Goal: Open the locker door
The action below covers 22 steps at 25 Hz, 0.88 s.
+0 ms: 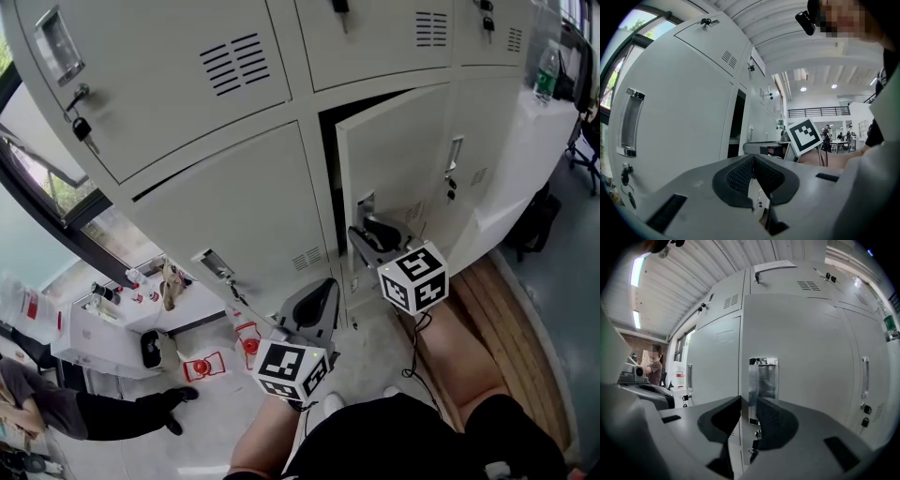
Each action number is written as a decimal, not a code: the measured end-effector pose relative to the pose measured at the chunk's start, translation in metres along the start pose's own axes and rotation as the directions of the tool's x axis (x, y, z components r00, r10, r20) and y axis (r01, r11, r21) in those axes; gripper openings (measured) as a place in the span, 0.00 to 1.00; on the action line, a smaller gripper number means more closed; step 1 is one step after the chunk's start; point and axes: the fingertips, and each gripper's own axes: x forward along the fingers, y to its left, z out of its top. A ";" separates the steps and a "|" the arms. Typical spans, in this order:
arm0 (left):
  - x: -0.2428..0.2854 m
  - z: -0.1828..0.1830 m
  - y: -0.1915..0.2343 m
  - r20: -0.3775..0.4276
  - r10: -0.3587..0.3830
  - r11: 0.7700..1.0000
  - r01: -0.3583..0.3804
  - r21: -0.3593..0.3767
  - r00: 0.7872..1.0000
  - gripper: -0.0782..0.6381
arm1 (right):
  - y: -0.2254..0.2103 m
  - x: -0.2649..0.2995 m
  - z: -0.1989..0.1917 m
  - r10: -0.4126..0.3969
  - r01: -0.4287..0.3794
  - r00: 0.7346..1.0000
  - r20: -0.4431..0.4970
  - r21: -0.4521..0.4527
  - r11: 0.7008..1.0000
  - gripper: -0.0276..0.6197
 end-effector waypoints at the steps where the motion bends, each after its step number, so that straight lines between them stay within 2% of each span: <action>1: 0.001 0.000 -0.002 -0.001 -0.007 1.000 0.007 0.000 1.000 0.13 | 0.001 -0.004 -0.001 0.009 -0.009 1.000 0.003 -0.001 1.000 0.28; 15: 0.022 -0.001 -0.035 -0.018 -0.115 0.993 0.116 0.019 0.993 0.13 | 0.001 -0.060 -0.009 0.137 -0.136 0.990 0.027 -0.044 0.990 0.29; 22: 0.038 -0.004 -0.055 -0.028 -0.172 0.985 0.173 0.016 0.985 0.13 | -0.004 -0.087 -0.013 0.172 -0.170 0.985 0.026 -0.049 0.984 0.29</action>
